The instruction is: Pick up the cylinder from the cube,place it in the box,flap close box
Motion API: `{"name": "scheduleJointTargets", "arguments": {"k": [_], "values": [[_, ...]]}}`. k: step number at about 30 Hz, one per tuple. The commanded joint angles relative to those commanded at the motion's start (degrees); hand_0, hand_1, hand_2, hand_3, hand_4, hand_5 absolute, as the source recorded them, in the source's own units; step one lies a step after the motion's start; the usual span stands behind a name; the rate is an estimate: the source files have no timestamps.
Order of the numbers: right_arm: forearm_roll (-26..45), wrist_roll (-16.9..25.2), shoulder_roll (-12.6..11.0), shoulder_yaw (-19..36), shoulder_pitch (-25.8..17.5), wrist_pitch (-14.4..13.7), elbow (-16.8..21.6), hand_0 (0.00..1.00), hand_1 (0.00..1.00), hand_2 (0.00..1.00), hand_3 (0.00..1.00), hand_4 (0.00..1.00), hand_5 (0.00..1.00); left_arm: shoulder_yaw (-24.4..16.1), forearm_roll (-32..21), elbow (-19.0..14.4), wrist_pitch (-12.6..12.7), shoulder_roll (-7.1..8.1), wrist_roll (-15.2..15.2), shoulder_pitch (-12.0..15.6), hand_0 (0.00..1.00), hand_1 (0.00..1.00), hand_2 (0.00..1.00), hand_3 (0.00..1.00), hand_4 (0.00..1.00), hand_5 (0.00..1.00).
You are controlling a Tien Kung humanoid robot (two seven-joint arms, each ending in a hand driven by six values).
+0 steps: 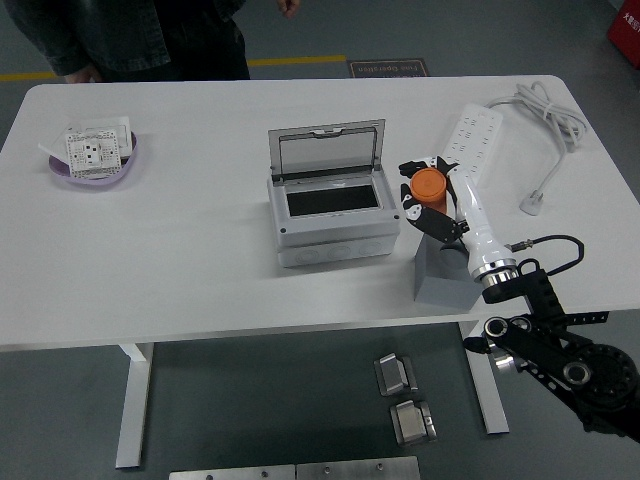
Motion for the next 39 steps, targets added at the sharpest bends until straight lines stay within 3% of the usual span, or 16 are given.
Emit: {"name": "scheduleJointTargets", "arguments": {"k": [3, 4, 9, 10, 15, 24, 30, 39], "values": [[-3.30, -3.46, 1.08, -1.92, 3.56, 1.35, -0.51, 0.274, 0.408, 0.546, 0.498, 0.031, 0.002, 0.99, -0.73, 0.21, 0.07, 0.24, 0.12, 0.02, 0.658, 0.655, 0.608, 0.648, 0.636, 0.424], [-4.48, -4.73, 1.40, -2.50, 4.80, 1.94, -0.57, 0.002, 0.153, 0.299, 0.308, 0.002, 0.002, 1.25, -0.85, 0.27, 0.12, 0.32, 0.19, -0.01, 0.657, 0.655, 0.609, 0.648, 0.636, 0.431], [-9.83, -10.52, 2.42, -5.74, 10.18, 4.08, -0.77, 0.002, 0.153, 0.299, 0.308, 0.002, 0.002, 1.62, -0.93, 0.38, 0.39, 0.68, 0.35, -0.15, 0.657, 0.655, 0.609, 0.648, 0.636, 0.431], [-10.80, -11.85, 2.63, -6.87, 11.53, 4.39, -0.92, 0.002, 0.076, 0.257, 0.235, 0.002, 0.029, 1.70, -0.96, 0.39, 0.43, 0.75, 0.38, -0.16, 0.656, 0.655, 0.609, 0.649, 0.636, 0.435], [-12.03, -14.21, 3.89, -11.96, 16.69, 4.70, -2.98, 0.002, 0.076, 0.257, 0.235, 0.002, 0.029, 2.00, -1.01, 0.39, 0.47, 0.92, 0.44, -0.22, 0.656, 0.655, 0.609, 0.649, 0.636, 0.435], [-8.95, -12.53, 8.04, -24.00, 26.26, 4.20, -12.82, 0.002, 0.055, 0.244, 0.212, 0.002, 0.013, 2.83, -1.06, 0.37, 0.51, 1.30, 0.46, -0.82, 0.657, 0.655, 0.609, 0.649, 0.638, 0.439], [-7.46, -11.06, 10.64, -31.67, 30.11, 4.50, -19.05, 0.002, 0.062, 0.238, 0.208, 0.002, 0.013, 3.26, -1.19, 0.37, 0.52, 1.59, 0.46, -1.10, 0.657, 0.656, 0.610, 0.648, 0.637, 0.440], [-10.77, -11.00, 12.67, -32.54, 32.18, 10.51, -24.99, 0.002, 0.079, 0.244, 0.217, 0.002, 0.008, 3.26, -0.81, 0.28, 0.53, 1.55, 0.43, -1.56, 0.657, 0.656, 0.609, 0.649, 0.637, 0.439]]}}
